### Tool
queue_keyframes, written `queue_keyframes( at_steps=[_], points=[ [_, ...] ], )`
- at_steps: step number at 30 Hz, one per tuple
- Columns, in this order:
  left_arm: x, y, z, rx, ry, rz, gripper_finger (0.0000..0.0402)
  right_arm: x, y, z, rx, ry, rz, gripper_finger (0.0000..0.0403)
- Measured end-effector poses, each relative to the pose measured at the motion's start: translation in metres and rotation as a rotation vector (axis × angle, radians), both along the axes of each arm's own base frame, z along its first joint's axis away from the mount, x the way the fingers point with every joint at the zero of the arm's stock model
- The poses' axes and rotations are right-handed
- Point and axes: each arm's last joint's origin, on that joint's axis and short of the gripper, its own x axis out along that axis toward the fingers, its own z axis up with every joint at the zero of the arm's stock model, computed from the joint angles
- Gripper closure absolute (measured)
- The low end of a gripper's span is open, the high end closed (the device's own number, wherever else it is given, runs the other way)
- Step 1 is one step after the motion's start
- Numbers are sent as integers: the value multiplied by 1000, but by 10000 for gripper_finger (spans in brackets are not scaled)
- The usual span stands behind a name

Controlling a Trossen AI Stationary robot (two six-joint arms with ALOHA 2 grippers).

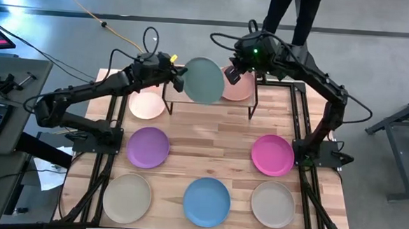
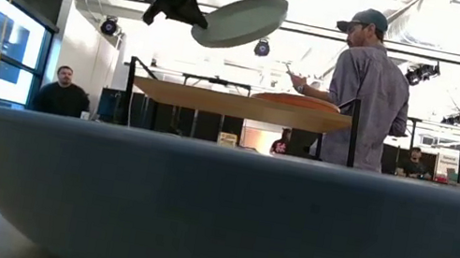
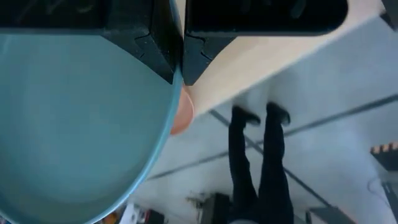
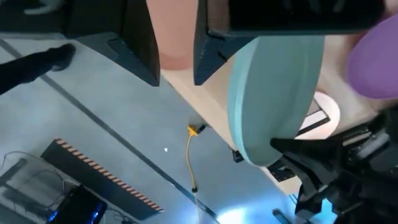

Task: Place and stack plates onto a shelf
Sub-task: Stack the light green plate on top of the orange plate on the shelf

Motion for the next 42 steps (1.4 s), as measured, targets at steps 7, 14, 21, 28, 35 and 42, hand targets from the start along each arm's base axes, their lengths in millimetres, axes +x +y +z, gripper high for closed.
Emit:
queue_keyframes(
  at_steps=[7, 14, 21, 28, 35, 42],
  points=[
    [-3, 9, 1, 36, 4, 61, 401, 2, -18, 4, -28, -70, -20, 267],
    [3, 13, -5, 33, 15, 72, 401, 23, -15, -12, 16, -43, 0, 260],
    [5, 14, -9, 25, 34, 70, 401, 40, -11, -27, -9, 21, -36, 277],
    [5, 14, -9, 29, 39, 68, 401, 43, -9, -30, 4, 25, -37, 285],
    [5, 13, -9, 30, 39, 64, 401, 50, -9, -39, 28, 55, -35, 284],
    [7, 10, -9, 33, 38, 52, 401, 55, -8, -47, 49, 82, -38, 284]
  ],
)
